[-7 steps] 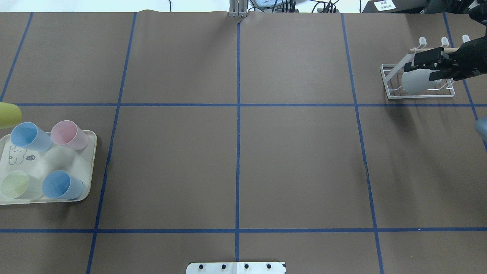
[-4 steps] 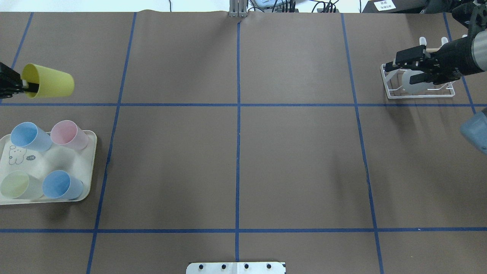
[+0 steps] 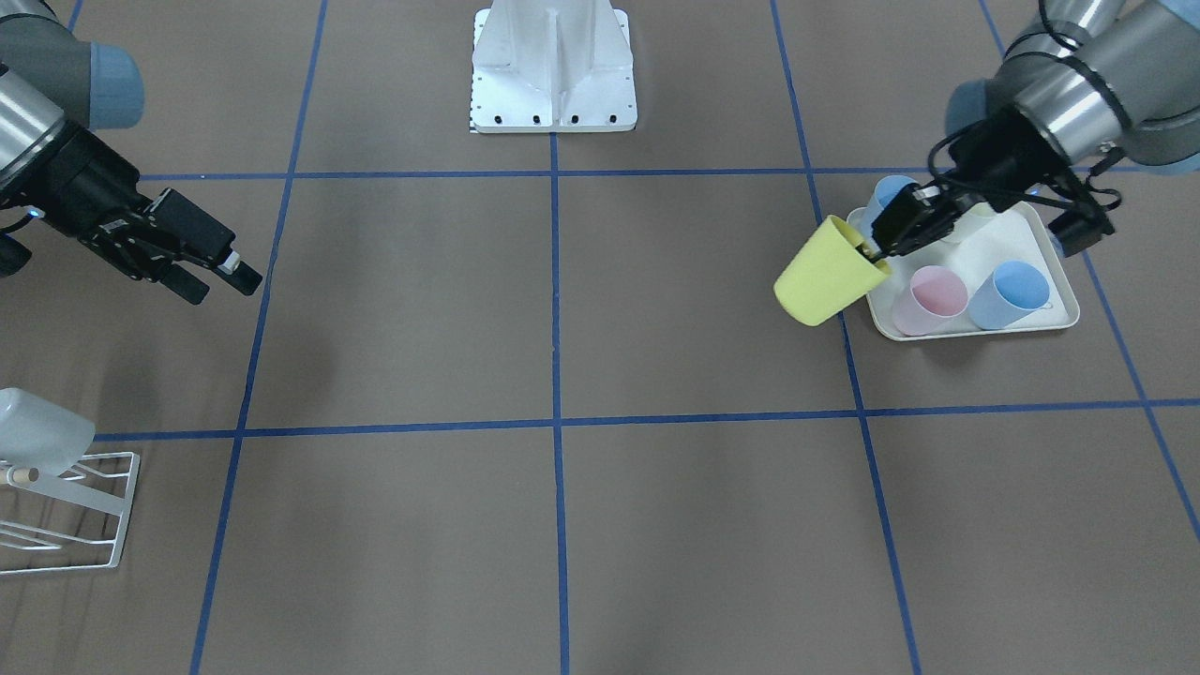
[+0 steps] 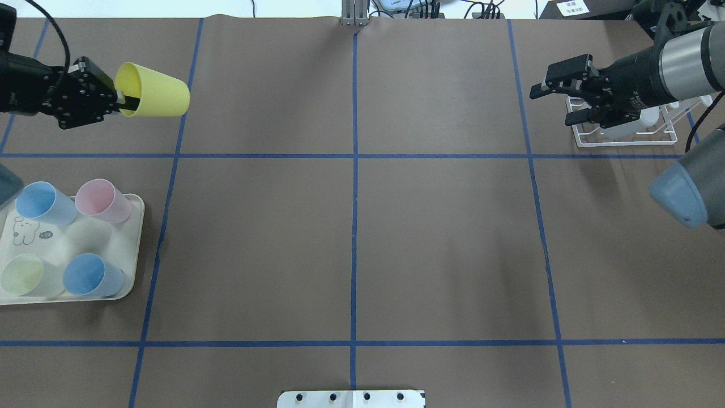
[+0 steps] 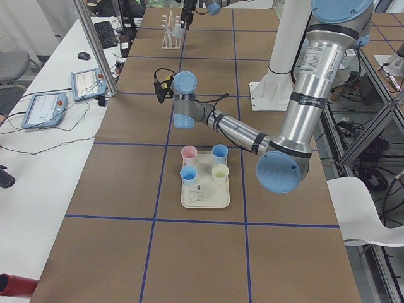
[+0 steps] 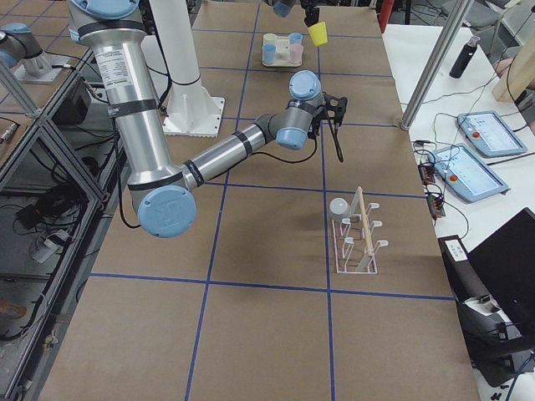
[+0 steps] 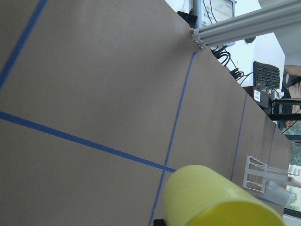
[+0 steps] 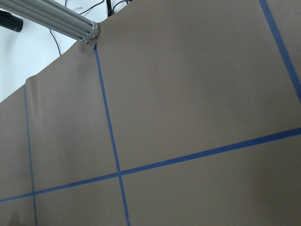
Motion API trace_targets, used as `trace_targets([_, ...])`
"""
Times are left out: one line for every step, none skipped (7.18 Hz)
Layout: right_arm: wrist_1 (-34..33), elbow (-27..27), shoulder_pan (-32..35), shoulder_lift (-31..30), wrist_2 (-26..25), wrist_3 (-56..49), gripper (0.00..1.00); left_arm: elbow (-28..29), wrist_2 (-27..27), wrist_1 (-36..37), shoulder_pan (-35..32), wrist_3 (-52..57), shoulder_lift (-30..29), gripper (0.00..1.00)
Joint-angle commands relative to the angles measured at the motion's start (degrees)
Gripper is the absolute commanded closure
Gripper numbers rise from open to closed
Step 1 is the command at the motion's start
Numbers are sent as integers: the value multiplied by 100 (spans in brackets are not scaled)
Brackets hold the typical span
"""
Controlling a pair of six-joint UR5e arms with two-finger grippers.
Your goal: Transfer IKEA cup to right arm and place on rack
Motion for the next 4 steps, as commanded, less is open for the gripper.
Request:
trace_targets([818, -4, -237, 55, -164, 1043, 1, 3, 1026, -39, 787, -691, -535, 100])
trace_targets([1205, -4, -439, 55, -452, 1440, 1, 3, 1413, -74, 1017, -945, -694, 100])
trace_targets([1679, -13, -641, 55, -594, 1774, 1, 3, 1782, -240, 1219, -1200, -808, 100])
trace_targets([2153, -65, -747, 55, -622, 2047, 1, 12, 2125, -677, 1369, -1524, -818, 100])
